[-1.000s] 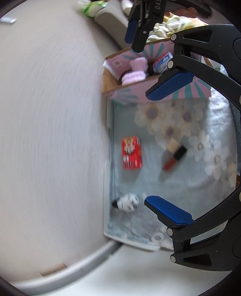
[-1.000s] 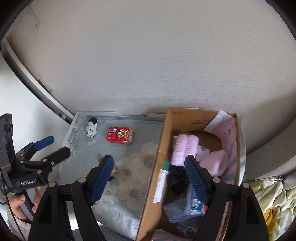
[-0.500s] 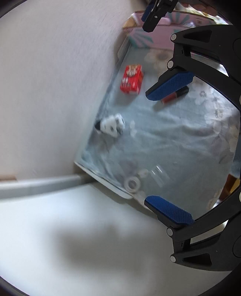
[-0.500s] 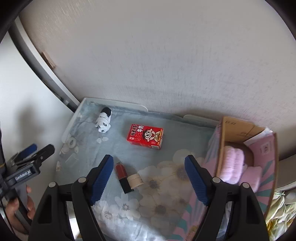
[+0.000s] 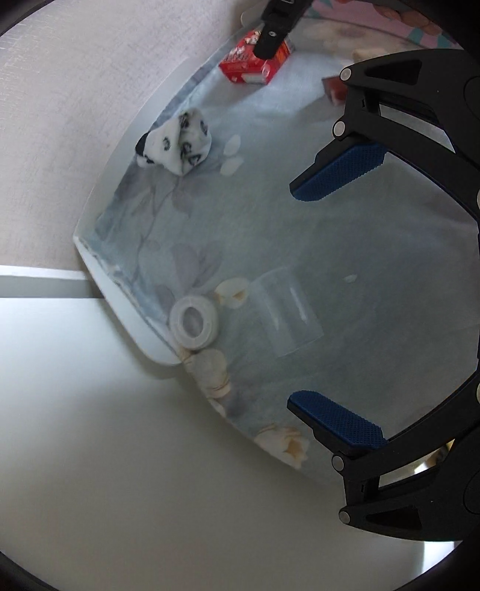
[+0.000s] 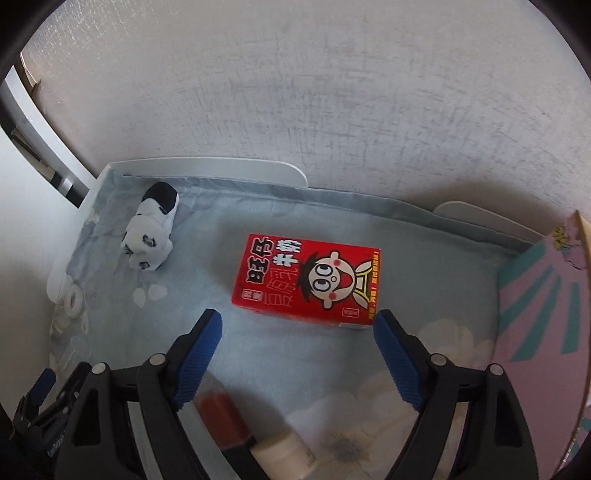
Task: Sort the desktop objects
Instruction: 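Grasp the red milk box with right gripper while left gripper grasps clear cup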
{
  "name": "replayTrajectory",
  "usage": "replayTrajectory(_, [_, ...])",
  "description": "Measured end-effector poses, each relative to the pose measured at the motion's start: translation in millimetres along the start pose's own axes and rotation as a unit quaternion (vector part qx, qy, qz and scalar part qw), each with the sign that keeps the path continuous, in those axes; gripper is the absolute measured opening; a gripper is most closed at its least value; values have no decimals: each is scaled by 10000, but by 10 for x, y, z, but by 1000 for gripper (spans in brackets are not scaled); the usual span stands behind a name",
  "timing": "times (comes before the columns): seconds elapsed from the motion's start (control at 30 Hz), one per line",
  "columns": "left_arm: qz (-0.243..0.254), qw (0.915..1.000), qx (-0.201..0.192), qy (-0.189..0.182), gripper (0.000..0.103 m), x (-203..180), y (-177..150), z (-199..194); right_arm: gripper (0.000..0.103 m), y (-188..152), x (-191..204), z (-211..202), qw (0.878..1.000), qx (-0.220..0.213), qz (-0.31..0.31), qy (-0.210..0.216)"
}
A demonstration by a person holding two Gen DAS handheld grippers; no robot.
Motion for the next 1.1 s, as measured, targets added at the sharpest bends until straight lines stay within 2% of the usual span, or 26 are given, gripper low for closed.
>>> replayTrajectory(0.1, [-84, 9998, -108, 128, 103, 59, 36, 37, 87, 81, 8, 55, 9997, -122, -36, -185])
replayTrajectory(0.27, [-370, 9992, -82, 106, 102, 117, 29, 148, 89, 166, -10, 128, 9988, -210, -83, -432])
replayTrajectory(0.57, [-269, 9991, -309, 142, 102, 68, 22, 205, 91, 137, -26, 304, 9969, -75, -495, -603])
replayTrajectory(0.7, [-251, 9986, -438, 144, 102, 77, 36, 189, 91, 126, -68, 340, 9968, -53, -575, -550])
replayTrajectory(0.77, [-284, 9982, -499, 144, 100, 82, 33, 178, 91, 133, -90, 350, 9961, -58, -639, -603])
replayTrajectory(0.9, [-351, 9975, -595, 117, 96, 72, -5, 147, 91, 145, -130, 356, 9971, -94, -611, -448])
replayTrajectory(1.1, [-251, 9977, -600, 200, 82, 19, -41, 175, 90, 159, -146, 333, 9961, -228, -768, -372])
Point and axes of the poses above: each gripper's, at about its wrist camera, not at the fingertips, and z roughly the way its jaws point, x to its left, y to its top, the point moved 10 cm from there along z, roughly the way its jaws point, and after that the axes turned 1 degree about -y, right-handed, at the moved point
